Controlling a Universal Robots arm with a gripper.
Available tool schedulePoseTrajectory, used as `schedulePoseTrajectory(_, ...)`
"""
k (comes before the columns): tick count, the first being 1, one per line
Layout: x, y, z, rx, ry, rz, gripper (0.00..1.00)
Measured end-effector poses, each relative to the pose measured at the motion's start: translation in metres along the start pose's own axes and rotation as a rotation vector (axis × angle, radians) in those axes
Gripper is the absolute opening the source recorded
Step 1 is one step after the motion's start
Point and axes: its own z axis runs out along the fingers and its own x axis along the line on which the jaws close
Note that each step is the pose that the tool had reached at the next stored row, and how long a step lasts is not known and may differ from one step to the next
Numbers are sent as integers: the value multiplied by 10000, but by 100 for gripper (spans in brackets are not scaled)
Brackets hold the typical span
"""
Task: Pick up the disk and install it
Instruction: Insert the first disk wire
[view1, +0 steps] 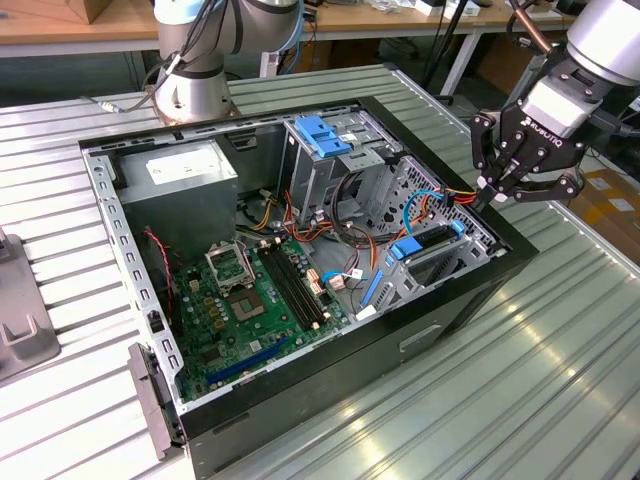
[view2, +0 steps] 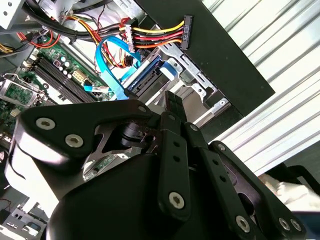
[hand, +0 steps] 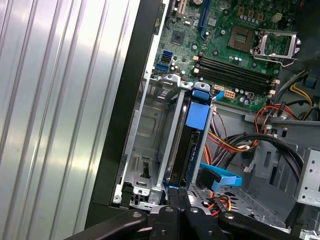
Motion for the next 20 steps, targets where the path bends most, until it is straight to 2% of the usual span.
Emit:
schedulePoseTrajectory(11, 0, 0, 1, -2, -1, -28, 10)
schedulePoseTrajectory(14, 2, -8, 0, -38, -9, -639, 10)
schedulePoseTrajectory(17, 5, -18, 2, -61, -16, -1060, 10)
schedulePoseTrajectory(20, 16, -63, 9, -88, -28, -1537, 10)
